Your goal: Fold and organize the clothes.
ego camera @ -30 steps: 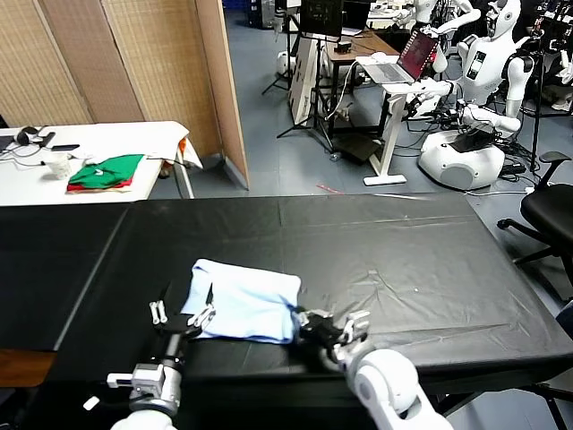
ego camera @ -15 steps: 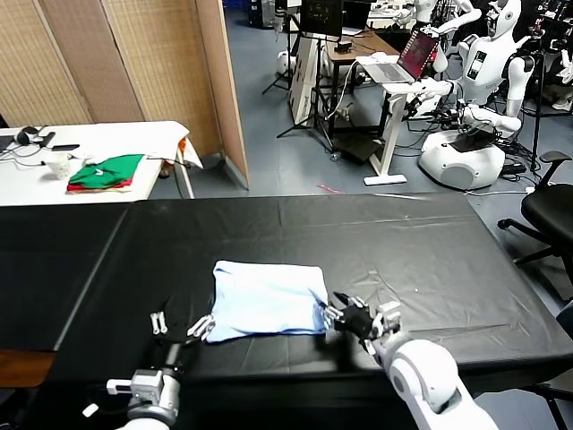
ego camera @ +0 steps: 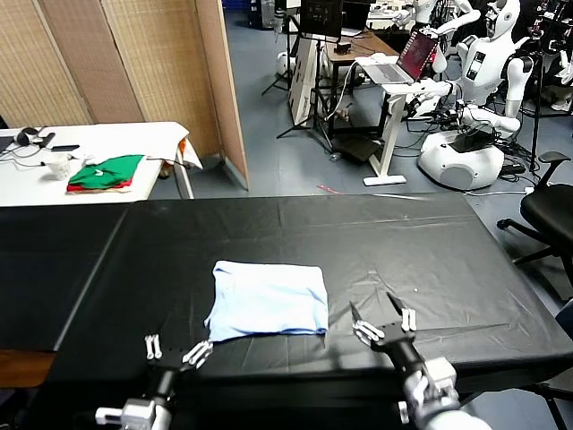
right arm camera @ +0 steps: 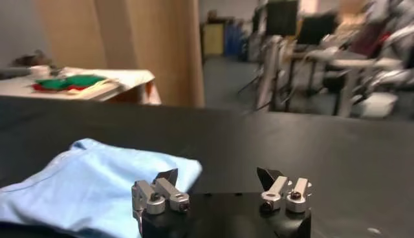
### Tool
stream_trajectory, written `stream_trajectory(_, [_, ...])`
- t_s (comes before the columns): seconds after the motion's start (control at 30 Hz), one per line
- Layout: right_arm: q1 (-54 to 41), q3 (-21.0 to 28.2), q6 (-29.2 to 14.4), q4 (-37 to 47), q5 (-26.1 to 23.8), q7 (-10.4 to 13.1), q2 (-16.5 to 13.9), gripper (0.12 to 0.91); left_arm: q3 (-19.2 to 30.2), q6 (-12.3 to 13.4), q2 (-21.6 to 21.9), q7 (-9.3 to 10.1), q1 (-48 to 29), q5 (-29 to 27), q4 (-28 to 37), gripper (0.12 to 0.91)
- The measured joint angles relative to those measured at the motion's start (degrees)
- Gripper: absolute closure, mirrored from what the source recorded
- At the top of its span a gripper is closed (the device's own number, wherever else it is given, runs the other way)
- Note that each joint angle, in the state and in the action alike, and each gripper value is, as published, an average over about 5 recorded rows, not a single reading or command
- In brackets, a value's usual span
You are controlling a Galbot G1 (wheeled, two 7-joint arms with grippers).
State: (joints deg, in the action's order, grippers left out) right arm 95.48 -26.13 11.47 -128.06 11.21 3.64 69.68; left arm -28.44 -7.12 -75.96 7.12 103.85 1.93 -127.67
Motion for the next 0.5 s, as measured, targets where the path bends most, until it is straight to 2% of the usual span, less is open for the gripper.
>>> stream_trajectory(0.17, [7.75, -0.60, -9.19, -0.59, -3.85, 3.31, 0.66, 0.118, -0.39, 0.50, 0.86, 0.01, 3.66, 0.00, -2.06, 0.123])
stream_trajectory(0.3, [13.41, -0.99, -14.68, -0.65, -5.75, 6.39, 1.54, 0.118, -1.15, 1.47, 1.08, 0.07, 6.01, -0.20, -3.14, 0.123])
stream_trajectory(0.5, [19.15, -0.35, -17.60, -0.89, -6.66, 9.67, 2.01, 0.118, -1.74, 2.19, 0.85, -0.03, 8.75, 0.74, -4.21, 0.123])
